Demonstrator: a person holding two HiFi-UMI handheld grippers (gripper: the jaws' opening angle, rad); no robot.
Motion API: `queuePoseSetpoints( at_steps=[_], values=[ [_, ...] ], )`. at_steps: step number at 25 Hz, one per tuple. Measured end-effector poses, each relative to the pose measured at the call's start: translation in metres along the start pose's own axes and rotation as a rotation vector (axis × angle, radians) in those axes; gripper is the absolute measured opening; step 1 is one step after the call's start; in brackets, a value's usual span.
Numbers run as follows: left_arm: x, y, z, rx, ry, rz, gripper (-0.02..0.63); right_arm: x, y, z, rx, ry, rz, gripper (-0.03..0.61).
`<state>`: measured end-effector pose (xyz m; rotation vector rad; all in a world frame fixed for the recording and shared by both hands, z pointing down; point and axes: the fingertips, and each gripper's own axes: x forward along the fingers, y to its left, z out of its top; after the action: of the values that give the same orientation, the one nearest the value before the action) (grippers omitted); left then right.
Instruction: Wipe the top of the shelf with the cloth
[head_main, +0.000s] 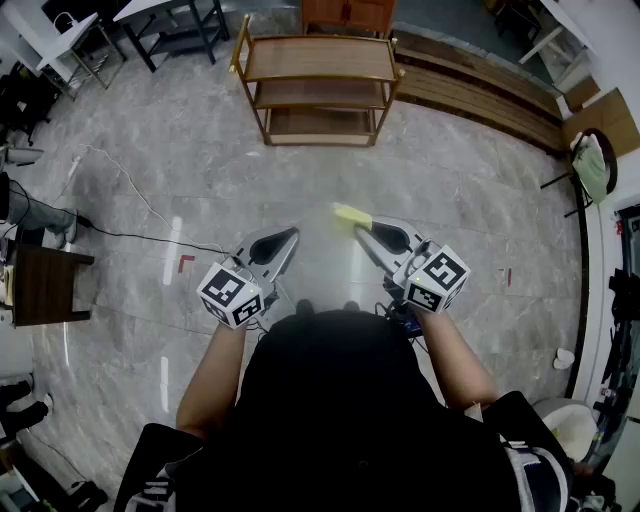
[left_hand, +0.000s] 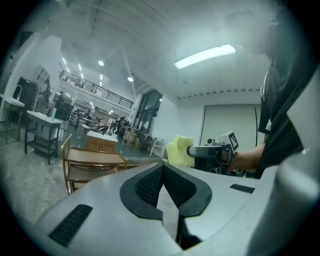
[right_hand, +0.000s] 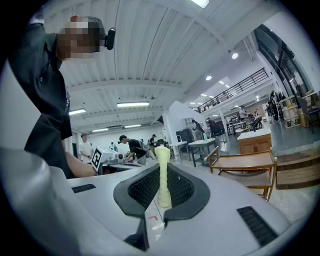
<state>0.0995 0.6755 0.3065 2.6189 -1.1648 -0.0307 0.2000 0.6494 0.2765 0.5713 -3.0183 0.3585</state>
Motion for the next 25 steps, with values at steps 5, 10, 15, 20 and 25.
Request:
queuePoseSetpoints(
  at_steps=[5,10,15,20,25],
  values=[
    [-0.015,0.005,-0.006,0.002,0.012,-0.009,0.009,0.009,0.007,-0.004,-0.024,0.007,-0.01,0.041],
    [-0.017,0.009,-0.003,-0.021,-0.014,-0.003,0.009,0.006,-0.001,-0.005,-0.051,0.018,-0.022,0.041],
    [-0.045,0.03,-0.006,-0.059,-0.034,-0.031,0.009,0.023,0.011,-0.005,-0.076,0.027,-0.051,0.041],
    [-0.04,0.033,-0.002,-0.054,-0.033,-0.07,0.009,0.023,0.012,0.004,-0.058,0.013,-0.061,0.041],
    [-0.019,0.034,0.002,-0.017,-0.023,-0.093,0.009,0.023,0.001,0.003,-0.039,0.006,-0.055,0.041]
  ],
)
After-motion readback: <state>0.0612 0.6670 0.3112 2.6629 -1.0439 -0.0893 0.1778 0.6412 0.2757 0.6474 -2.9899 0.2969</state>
